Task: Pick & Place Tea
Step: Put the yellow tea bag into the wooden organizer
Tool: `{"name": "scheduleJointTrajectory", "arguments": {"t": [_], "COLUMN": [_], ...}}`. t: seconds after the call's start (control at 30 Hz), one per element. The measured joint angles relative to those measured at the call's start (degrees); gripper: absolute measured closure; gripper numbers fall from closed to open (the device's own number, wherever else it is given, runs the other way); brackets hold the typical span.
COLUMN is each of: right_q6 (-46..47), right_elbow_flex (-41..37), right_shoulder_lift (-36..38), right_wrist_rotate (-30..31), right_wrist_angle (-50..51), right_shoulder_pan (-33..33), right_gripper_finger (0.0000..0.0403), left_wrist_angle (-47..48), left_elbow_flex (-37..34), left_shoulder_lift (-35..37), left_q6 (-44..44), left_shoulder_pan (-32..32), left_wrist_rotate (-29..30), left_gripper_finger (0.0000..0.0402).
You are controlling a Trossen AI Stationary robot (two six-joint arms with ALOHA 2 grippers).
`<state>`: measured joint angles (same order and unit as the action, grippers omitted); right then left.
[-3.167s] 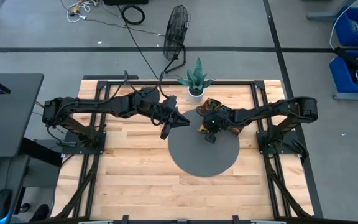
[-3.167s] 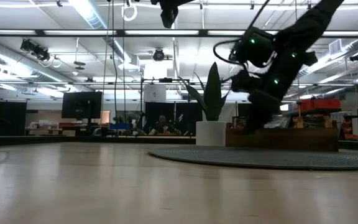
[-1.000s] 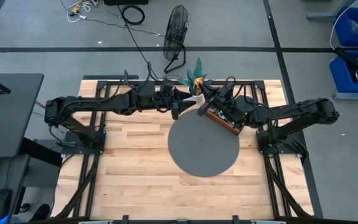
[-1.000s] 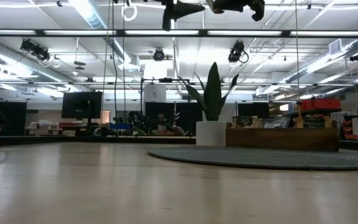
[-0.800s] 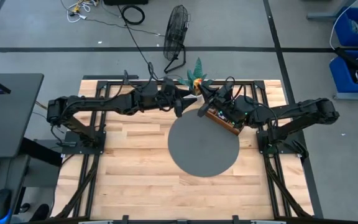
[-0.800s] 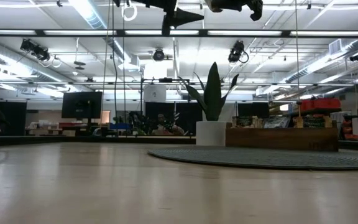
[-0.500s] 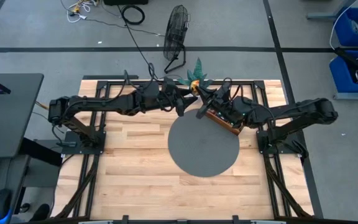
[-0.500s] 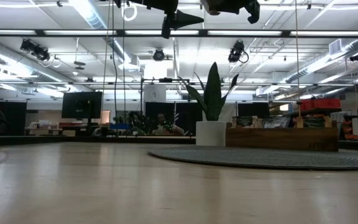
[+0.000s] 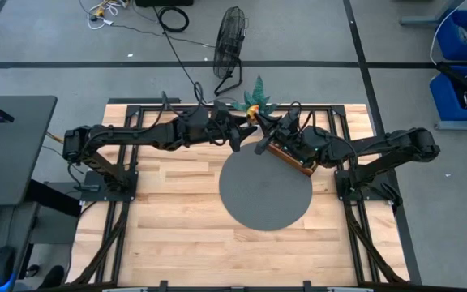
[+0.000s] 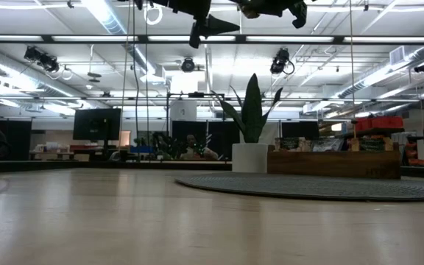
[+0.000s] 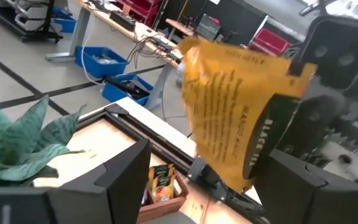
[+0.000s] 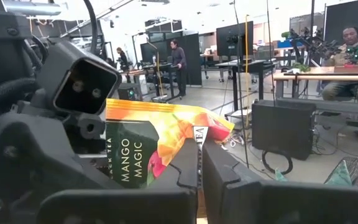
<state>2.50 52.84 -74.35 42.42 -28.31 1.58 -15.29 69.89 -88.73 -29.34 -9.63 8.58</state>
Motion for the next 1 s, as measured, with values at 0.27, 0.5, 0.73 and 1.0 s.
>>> {"name": "scheduleJointTrajectory", "arguments": {"t": [0.27, 0.5, 0.73, 1.0], "right_q6": [0.0, -0.2, -0.8, -4.0], "right_elbow_flex": [0.0, 0.0, 0.0, -0.1], "right_shoulder_lift": [0.0, 0.0, 0.0, 1.7], "right_wrist_rotate": [0.1, 0.2, 0.0, -2.3], "right_wrist_angle": [-0.2, -0.1, 0.6, 5.0], "right_shoulder_pan": [0.0, 0.0, 0.0, 0.0], "right_gripper_finger": [0.0403, 0.0403, 0.0400, 0.0314], "left_wrist_angle": [1.8, 1.9, 2.0, 10.5], "left_elbow_flex": [0.0, 0.0, 0.0, 0.0], "left_shoulder_lift": [0.0, 0.0, 0.0, 1.0], "left_q6": [0.0, 0.4, 3.0, 4.4], "left_shoulder_pan": [-0.8, -1.2, -1.1, -1.3], "left_wrist_rotate": [0.7, 0.6, 0.0, -0.9], "left_gripper_finger": [0.0200, 0.0299, 0.0394, 0.0399]}}
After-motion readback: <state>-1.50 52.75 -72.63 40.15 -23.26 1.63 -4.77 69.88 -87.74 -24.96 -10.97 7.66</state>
